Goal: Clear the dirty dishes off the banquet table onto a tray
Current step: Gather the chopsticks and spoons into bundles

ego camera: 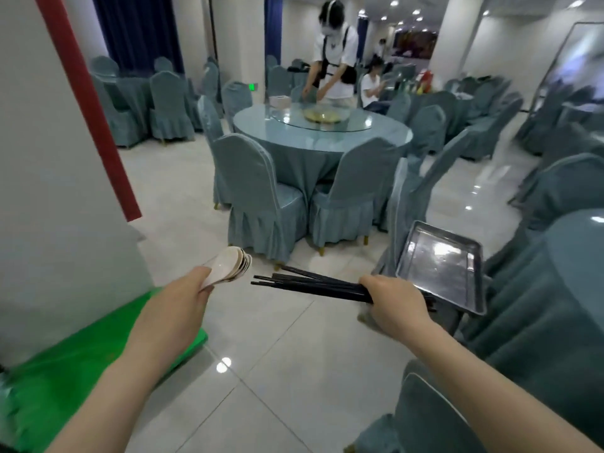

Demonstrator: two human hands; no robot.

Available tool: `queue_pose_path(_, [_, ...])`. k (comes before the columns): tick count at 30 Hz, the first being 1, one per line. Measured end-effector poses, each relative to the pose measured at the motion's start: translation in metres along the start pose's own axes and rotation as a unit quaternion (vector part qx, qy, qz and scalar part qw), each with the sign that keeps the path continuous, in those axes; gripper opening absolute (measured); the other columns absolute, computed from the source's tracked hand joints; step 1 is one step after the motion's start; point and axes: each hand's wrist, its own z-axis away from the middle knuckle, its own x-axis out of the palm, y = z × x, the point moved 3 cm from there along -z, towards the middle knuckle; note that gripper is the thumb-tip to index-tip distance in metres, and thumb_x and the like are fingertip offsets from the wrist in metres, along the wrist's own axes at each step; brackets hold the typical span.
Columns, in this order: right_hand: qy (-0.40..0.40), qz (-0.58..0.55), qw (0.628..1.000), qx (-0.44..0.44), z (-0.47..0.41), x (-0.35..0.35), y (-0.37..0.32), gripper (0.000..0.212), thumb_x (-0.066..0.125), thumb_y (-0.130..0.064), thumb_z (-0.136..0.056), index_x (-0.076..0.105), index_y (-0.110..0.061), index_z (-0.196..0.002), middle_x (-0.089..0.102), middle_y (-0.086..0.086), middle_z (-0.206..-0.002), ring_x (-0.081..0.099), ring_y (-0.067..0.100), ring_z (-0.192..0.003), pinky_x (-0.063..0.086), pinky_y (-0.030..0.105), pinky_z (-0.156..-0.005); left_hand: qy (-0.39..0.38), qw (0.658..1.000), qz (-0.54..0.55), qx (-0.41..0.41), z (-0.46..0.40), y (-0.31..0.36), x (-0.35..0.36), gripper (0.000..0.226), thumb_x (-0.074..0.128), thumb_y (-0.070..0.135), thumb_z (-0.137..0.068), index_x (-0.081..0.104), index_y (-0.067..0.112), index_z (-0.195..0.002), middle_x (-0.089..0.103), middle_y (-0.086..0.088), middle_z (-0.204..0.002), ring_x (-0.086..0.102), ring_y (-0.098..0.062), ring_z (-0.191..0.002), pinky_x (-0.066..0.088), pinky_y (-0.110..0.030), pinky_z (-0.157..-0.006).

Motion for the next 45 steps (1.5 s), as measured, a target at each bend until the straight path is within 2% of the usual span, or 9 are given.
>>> queue_pose_path(2, [0.0,-0.001,0.999,0.048,-0.006,-0.002,0.012,0.012,0.049,-0.017,-0.086,0.053,-0.026,-0.093,0.061,-0.005,-0.083,0.058,0.021,-0.071,0.051,0.037,-0.063,-0.011,0.999,0.027,0.043,-0.038,0.002,0.012,0.009,0.046,0.023,-0.096,0.053,0.017,-0.099,0.047,0.005,-0.067,0.045,-0.025,-0.063,0.032,-0.034,-0.056])
queue_pose_path(6, [-0.002,-0.013,0.99,0.144,-0.001,0.002,0.035,0.01,0.053,-0.022,-0.085,0.052,-0.029,-0.092,0.06,-0.007,-0.084,0.058,0.02,-0.072,0.047,0.035,-0.06,-0.053,0.992,0.052,0.105,-0.096,0.016,0.044,0.012,0.045,0.025,-0.097,0.052,0.017,-0.102,0.059,-0.005,-0.076,0.055,-0.034,-0.072,0.038,-0.036,-0.059])
queue_pose_path(10, [-0.015,0.005,0.971,0.237,0.007,0.001,0.076,0.011,0.053,-0.024,-0.082,0.044,-0.03,-0.085,0.052,-0.007,-0.076,0.051,0.022,-0.068,0.033,0.032,-0.053,-0.096,0.977,0.075,0.175,-0.147,0.055,0.078,0.01,0.043,0.027,-0.097,0.051,0.021,-0.1,0.055,0.004,-0.073,0.045,-0.018,-0.061,0.034,-0.033,-0.055])
queue_pose_path(19, [0.022,-0.005,0.917,0.399,-0.029,0.016,0.183,0.011,0.049,-0.019,-0.084,0.053,-0.03,-0.084,0.058,-0.008,-0.072,0.057,0.018,-0.065,0.046,0.032,-0.052,-0.169,0.931,0.104,0.307,-0.256,0.167,0.179,0.009,0.044,0.024,-0.097,0.052,0.021,-0.1,0.057,0.005,-0.077,0.052,-0.016,-0.067,0.036,-0.029,-0.056])
queue_pose_path(24, [0.007,-0.044,0.889,0.457,-0.045,0.034,0.224,0.015,0.05,-0.021,-0.083,0.051,-0.036,-0.083,0.058,-0.01,-0.076,0.058,0.019,-0.071,0.041,0.03,-0.053,-0.188,0.908,0.143,0.346,-0.306,0.225,0.232,0.005,0.044,0.021,-0.096,0.048,0.023,-0.096,0.052,0.006,-0.072,0.048,-0.01,-0.063,0.031,-0.022,-0.052])
queue_pose_path(29, [-0.014,-0.042,0.855,0.516,-0.043,0.042,0.266,0.007,0.051,-0.027,-0.085,0.055,-0.03,-0.09,0.061,-0.008,-0.082,0.058,0.02,-0.075,0.042,0.03,-0.057,-0.254,0.876,0.158,0.377,-0.342,0.285,0.295,0.006,0.043,0.023,-0.096,0.049,0.023,-0.095,0.059,0.001,-0.085,0.056,-0.024,-0.079,0.044,-0.038,-0.069])
queue_pose_path(34, [-0.01,-0.031,0.798,0.602,-0.046,0.049,0.311,0.002,0.052,-0.031,-0.084,0.053,-0.03,-0.085,0.058,-0.01,-0.073,0.056,0.018,-0.068,0.039,0.028,-0.052,-0.293,0.835,0.198,0.422,-0.384,0.349,0.361,0.011,0.037,0.032,-0.097,0.044,0.031,-0.09,0.052,0.009,-0.078,0.053,-0.013,-0.068,0.034,-0.027,-0.052])
queue_pose_path(41, [0.009,-0.031,0.704,0.709,-0.046,0.055,0.357,0.004,0.051,-0.027,-0.082,0.053,-0.03,-0.084,0.058,-0.011,-0.069,0.057,0.017,-0.066,0.042,0.028,-0.052,-0.327,0.787,0.211,0.479,-0.429,0.437,0.438,0.009,0.041,0.028,-0.096,0.045,0.028,-0.087,0.052,0.005,-0.076,0.05,-0.016,-0.067,0.036,-0.033,-0.058])
queue_pose_path(45, [-0.002,-0.031,0.648,0.761,-0.027,0.057,0.373,0.009,0.049,-0.022,-0.08,0.052,-0.031,-0.08,0.058,-0.011,-0.067,0.056,0.015,-0.062,0.038,0.027,-0.047,-0.355,0.735,0.209,0.539,-0.413,0.491,0.469,0.011,0.042,0.025,-0.096,0.043,0.027,-0.085,0.051,0.005,-0.073,0.049,-0.015,-0.064,0.032,-0.029,-0.053])
